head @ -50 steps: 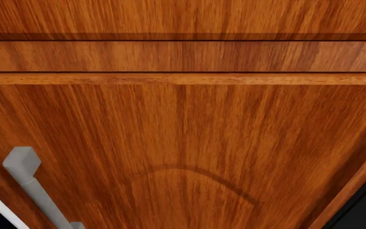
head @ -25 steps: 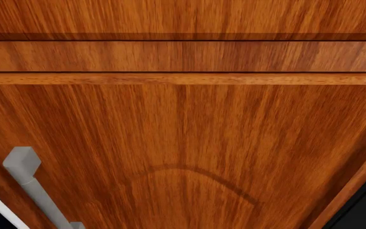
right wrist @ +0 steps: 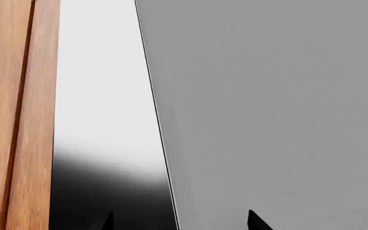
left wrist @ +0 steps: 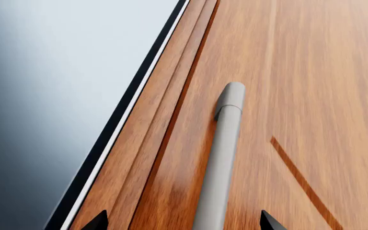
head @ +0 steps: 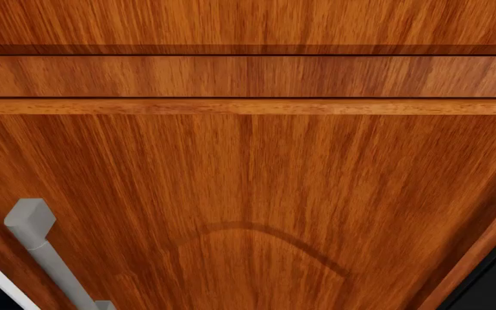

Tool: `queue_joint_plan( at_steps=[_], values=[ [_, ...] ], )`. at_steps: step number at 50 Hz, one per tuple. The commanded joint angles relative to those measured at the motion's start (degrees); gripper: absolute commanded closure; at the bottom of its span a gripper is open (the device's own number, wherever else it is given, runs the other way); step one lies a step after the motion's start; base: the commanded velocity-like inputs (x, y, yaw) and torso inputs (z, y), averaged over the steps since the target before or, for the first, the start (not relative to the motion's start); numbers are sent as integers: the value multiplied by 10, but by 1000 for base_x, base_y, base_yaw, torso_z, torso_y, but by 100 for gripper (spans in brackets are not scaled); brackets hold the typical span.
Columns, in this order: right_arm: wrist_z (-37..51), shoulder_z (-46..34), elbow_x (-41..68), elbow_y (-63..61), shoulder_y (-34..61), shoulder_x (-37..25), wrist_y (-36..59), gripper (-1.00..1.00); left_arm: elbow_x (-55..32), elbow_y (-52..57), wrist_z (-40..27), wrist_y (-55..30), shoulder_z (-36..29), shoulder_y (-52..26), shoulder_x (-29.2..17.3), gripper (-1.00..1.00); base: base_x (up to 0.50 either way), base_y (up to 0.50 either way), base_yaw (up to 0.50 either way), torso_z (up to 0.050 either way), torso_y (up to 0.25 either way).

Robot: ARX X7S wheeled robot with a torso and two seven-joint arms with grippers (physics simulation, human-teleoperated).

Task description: Close the microwave door

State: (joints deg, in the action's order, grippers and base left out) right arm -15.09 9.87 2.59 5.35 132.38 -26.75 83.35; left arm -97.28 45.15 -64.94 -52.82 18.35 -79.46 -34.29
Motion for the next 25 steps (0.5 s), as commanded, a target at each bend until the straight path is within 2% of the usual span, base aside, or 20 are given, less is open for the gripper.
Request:
queue_joint_plan(
  at_steps=[1, 12, 17, 25],
  values=[
    [11, 11, -6, 21, 8, 1, 22, -100, 2, 0, 2, 2, -2, 2, -1, -100, 0, 0, 0, 0, 0],
    [66, 49, 18, 47, 26, 1, 33, -100, 1, 2, 1, 5, -4, 2, -4, -100, 0, 0, 0, 0, 0],
    [151, 51, 114, 55, 26, -19, 33, -100, 2, 3, 1, 5, -5, 4, -4, -100, 0, 0, 0, 0, 0],
    [336, 34, 331, 107, 26, -68, 0, -100, -2, 5, -2, 7, -8, 4, -5, -100, 0, 0, 0, 0, 0]
  ],
)
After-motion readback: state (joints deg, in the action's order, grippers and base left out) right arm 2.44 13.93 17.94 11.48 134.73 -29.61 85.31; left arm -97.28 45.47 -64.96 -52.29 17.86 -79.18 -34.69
